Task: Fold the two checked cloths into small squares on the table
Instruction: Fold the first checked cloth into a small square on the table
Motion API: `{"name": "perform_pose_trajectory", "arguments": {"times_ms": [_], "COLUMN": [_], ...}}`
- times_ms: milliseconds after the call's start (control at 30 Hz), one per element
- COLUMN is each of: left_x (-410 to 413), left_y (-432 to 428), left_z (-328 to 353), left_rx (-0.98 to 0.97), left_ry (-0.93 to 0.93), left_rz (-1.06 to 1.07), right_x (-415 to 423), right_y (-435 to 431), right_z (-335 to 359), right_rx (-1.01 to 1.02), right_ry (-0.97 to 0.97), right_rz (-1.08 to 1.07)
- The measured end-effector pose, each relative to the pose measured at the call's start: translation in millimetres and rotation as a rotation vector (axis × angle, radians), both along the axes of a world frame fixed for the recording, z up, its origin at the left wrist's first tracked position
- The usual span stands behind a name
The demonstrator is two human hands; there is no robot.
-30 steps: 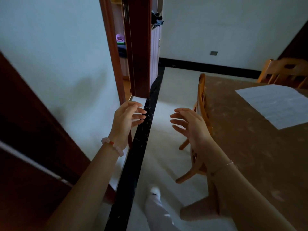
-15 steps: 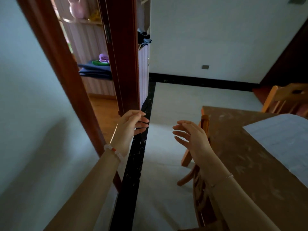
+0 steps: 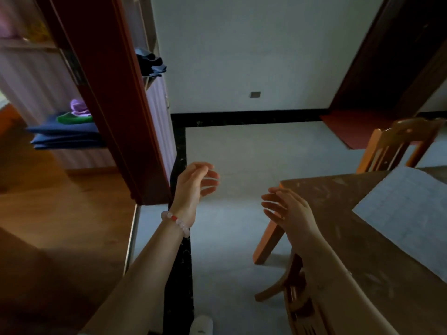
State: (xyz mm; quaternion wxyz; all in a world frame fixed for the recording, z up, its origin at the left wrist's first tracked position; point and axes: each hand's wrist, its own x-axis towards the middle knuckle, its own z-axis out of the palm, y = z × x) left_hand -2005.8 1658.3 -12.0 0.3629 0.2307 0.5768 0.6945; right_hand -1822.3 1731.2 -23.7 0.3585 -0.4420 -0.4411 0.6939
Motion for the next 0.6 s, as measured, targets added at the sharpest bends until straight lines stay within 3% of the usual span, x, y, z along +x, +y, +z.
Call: {"name": "perform_pose_trajectory", "arguments": {"times_ms": [600], "left_x": [-137.5], "left_y": [242.1], "left_z": [-9.1], "left_rx": [-0.003], "left_ry": [0.03], "left_rz": [-0.232], "right_x": [-142.3], "right_y": [227.5], "right_z": [-15.1], "right_rx": [-0.013], "right_ry": [0.012], "right_rz": [-0.182]}}
